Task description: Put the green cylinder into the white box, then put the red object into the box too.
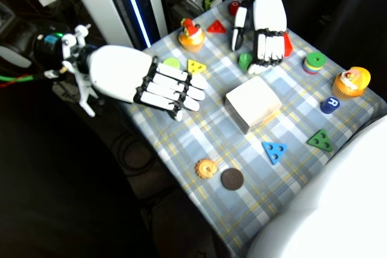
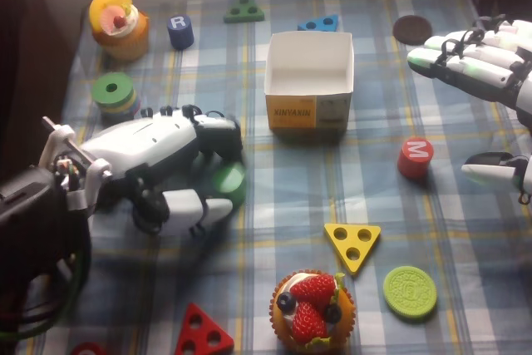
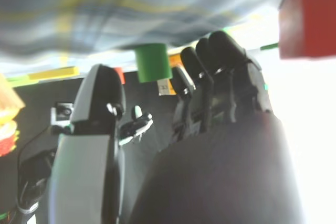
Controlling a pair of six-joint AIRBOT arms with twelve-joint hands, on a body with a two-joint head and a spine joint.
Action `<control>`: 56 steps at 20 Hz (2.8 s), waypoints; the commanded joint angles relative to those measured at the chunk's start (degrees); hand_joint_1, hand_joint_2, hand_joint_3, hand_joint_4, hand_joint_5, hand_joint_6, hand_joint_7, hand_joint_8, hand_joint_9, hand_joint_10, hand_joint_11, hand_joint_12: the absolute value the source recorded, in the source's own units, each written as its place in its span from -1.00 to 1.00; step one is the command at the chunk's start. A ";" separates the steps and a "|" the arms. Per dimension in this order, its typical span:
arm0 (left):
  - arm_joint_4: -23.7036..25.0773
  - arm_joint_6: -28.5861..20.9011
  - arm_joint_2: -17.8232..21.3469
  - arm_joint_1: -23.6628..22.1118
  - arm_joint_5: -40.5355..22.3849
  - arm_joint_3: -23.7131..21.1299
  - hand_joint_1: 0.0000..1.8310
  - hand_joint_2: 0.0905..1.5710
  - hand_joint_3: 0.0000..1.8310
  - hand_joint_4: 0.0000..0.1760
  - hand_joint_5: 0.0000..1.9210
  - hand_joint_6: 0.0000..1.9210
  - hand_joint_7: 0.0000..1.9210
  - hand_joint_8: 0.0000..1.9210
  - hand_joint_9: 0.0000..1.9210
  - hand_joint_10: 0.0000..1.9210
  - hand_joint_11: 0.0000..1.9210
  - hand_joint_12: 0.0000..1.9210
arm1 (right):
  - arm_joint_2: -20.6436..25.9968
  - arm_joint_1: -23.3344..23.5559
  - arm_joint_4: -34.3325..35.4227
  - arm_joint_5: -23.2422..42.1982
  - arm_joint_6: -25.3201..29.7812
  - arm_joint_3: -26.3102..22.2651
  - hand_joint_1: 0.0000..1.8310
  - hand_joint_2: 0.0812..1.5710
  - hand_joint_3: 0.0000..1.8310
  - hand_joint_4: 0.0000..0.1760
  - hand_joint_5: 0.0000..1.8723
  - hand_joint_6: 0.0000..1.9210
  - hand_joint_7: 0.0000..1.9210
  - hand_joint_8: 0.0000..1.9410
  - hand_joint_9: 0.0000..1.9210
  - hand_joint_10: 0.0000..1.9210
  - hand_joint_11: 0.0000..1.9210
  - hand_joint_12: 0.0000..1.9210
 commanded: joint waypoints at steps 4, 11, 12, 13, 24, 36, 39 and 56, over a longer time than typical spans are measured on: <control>1.50 1.40 -0.29 -1.58 -4.56 -0.65 0.25 0.60 -0.99 -1.00 -0.31 0.33 -0.23 0.79 -0.61 1.00 -1.00 1.00 | -0.09 0.26 0.34 6.92 0.47 0.16 -0.30 0.60 -1.00 -1.00 -0.98 -0.99 -0.93 -0.99 -1.00 -0.71 -1.00 0.26; 7.96 1.41 4.96 -4.87 -12.59 -6.13 0.29 0.57 -1.00 -1.00 -0.29 0.29 -0.17 0.62 -0.63 0.87 -1.00 1.00 | -0.07 0.07 0.34 7.37 1.11 0.09 -0.30 0.63 -1.00 -1.00 -0.99 -0.99 -0.93 -1.00 -1.00 -0.70 -1.00 0.31; 9.06 1.41 5.23 -5.96 -13.20 -6.27 0.31 0.55 -1.00 -1.00 -0.25 0.22 -0.15 0.59 -0.59 0.93 -1.00 1.00 | -0.07 0.02 0.34 7.46 1.20 0.09 -0.31 0.63 -1.00 -1.00 -0.98 -0.99 -0.93 -0.99 -1.00 -0.70 -1.00 0.30; 9.61 1.43 5.21 -6.96 -13.26 -6.00 0.31 0.55 -1.00 -1.00 -0.25 0.20 -0.16 0.62 -0.59 0.99 -1.00 1.00 | -0.07 0.01 0.34 7.52 1.24 0.08 -0.34 0.65 -0.99 -1.00 -0.99 -0.99 -0.94 -1.00 -1.00 -0.74 -1.00 0.24; 4.05 3.55 -7.97 -22.63 1.59 11.42 0.34 0.47 -1.00 -1.00 -0.19 0.17 -0.01 0.33 -0.55 0.63 -1.00 1.00 | -0.52 -0.33 0.08 8.75 1.69 0.15 -0.40 0.66 -1.00 -1.00 -1.00 -1.00 -0.96 -1.00 -1.00 -0.78 -1.00 0.12; -3.62 9.54 -11.42 -22.63 1.98 14.79 -0.38 0.47 -0.96 0.02 -0.82 -0.90 -0.77 -0.93 -1.00 -0.36 -1.00 0.47 | -2.35 -0.46 -2.46 7.52 4.79 1.46 -0.34 0.62 -1.00 -1.00 -0.95 -0.95 -0.87 -0.99 -1.00 -0.45 -1.00 0.49; -0.67 5.96 -8.66 -21.65 -1.70 11.79 -0.78 0.74 -0.97 0.00 -0.89 -0.96 -0.85 -0.99 -0.98 -0.78 -1.00 -0.22 | -3.20 -0.43 -2.66 6.84 5.56 2.28 -0.27 0.60 -1.00 -1.00 -0.89 -0.90 -0.80 -0.97 -1.00 -0.27 -1.00 0.49; 5.39 0.32 2.09 -12.11 -18.62 -1.08 -0.43 0.76 -1.00 -0.34 -0.75 -1.00 -0.75 -1.00 -0.99 -0.61 -1.00 -0.09 | -10.84 3.13 -2.25 0.00 5.93 8.22 0.14 0.63 -1.00 -1.00 -0.39 0.36 -0.25 -0.79 -0.75 0.21 -1.00 0.80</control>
